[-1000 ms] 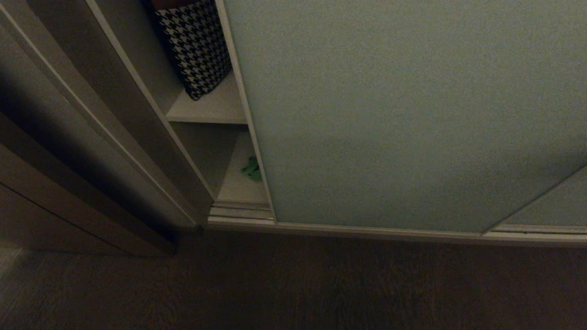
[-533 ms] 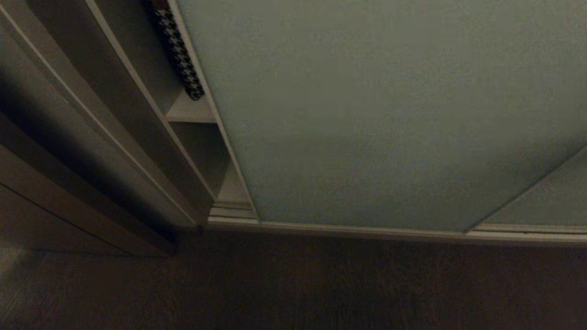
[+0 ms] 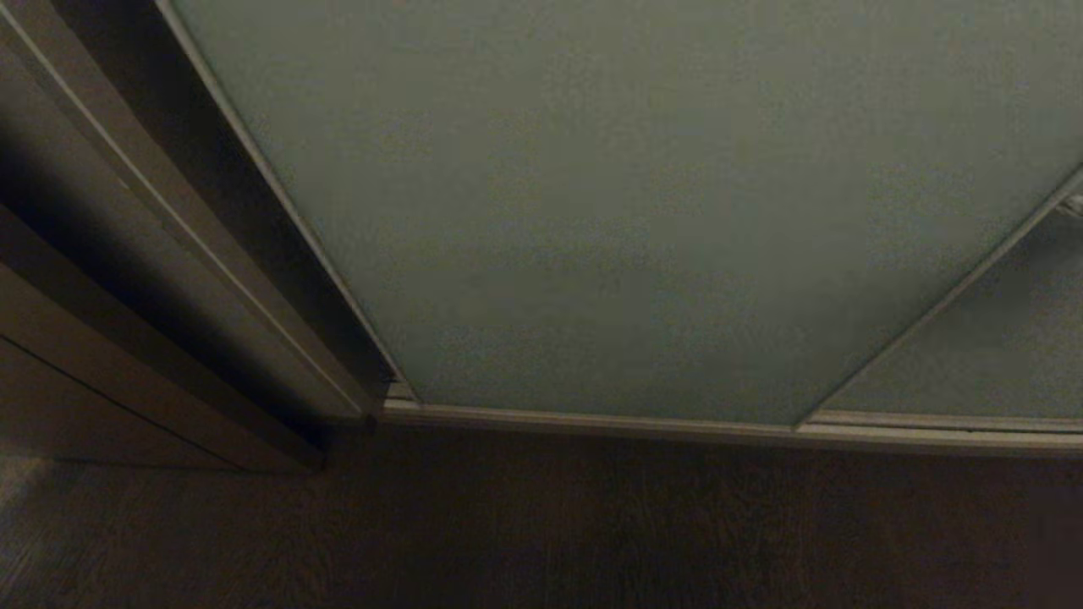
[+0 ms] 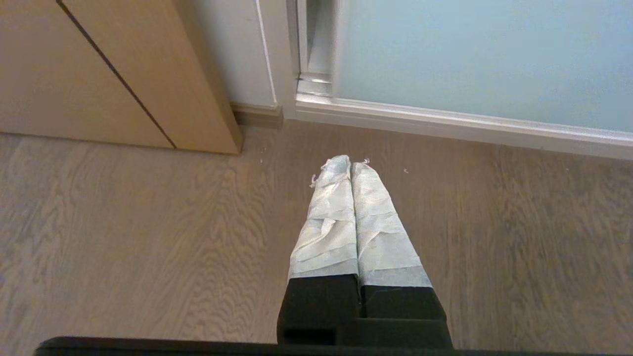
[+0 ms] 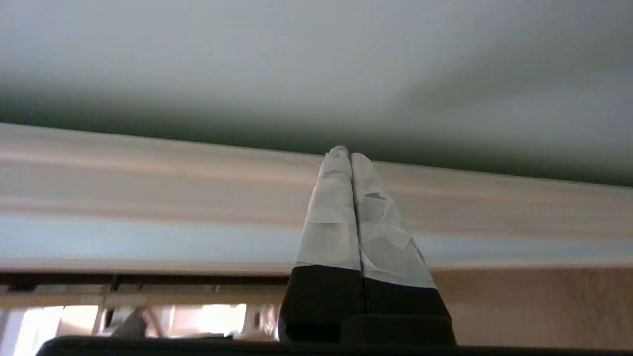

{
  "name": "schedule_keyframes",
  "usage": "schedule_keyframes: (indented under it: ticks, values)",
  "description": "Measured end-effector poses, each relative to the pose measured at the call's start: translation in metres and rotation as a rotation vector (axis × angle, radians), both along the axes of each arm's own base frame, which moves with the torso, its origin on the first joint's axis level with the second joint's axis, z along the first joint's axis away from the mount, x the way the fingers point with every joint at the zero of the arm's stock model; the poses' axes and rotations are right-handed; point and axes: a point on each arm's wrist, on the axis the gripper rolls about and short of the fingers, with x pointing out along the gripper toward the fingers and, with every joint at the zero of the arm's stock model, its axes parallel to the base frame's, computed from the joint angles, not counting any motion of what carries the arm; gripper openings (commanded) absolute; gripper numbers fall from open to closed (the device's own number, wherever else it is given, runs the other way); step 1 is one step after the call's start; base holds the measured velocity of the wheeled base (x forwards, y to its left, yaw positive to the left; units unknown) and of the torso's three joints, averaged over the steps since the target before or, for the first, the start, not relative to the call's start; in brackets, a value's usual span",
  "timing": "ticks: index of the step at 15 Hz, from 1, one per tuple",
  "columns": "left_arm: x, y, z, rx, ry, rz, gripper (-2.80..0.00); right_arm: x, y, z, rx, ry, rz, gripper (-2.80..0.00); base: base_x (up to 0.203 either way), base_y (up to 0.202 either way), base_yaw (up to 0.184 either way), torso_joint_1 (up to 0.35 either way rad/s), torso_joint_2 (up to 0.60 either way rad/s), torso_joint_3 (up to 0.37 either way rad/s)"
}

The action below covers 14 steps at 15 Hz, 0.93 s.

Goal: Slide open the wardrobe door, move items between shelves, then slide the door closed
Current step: Close the door

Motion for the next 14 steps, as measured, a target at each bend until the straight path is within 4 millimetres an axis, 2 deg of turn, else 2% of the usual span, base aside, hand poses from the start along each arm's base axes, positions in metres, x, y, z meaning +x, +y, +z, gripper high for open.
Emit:
schedule_keyframes:
  ticks: [2, 6, 7, 10, 14]
  values:
    - [0.000, 0.000, 0.000, 0.000, 0.000, 0.000, -2.80, -0.009, 0.009, 0.006, -0.010, 0.004, 0.019, -2.80, 0.000, 0.000, 0.000, 0.000, 0.00, 0.000]
    - [0.000, 0.000, 0.000, 0.000, 0.001, 0.000, -2.80, -0.040, 0.018, 0.037, -0.101, -0.052, 0.014, -2.80, 0.000, 0.000, 0.000, 0.000, 0.00, 0.000]
    - [0.000, 0.000, 0.000, 0.000, 0.000, 0.000, -2.80, -0.041, 0.022, 0.041, -0.115, -0.062, 0.026, -2.80, 0.000, 0.000, 0.000, 0.000, 0.00, 0.000]
    - [0.000, 0.000, 0.000, 0.000, 0.000, 0.000, -2.80, -0.021, 0.038, 0.036, -0.105, -0.066, 0.090, -2.80, 0.000, 0.000, 0.000, 0.000, 0.00, 0.000]
    - [0.000, 0.000, 0.000, 0.000, 0.000, 0.000, -2.80, -0.001, 0.045, 0.028, -0.092, -0.074, 0.124, -2.80, 0.000, 0.000, 0.000, 0.000, 0.00, 0.000]
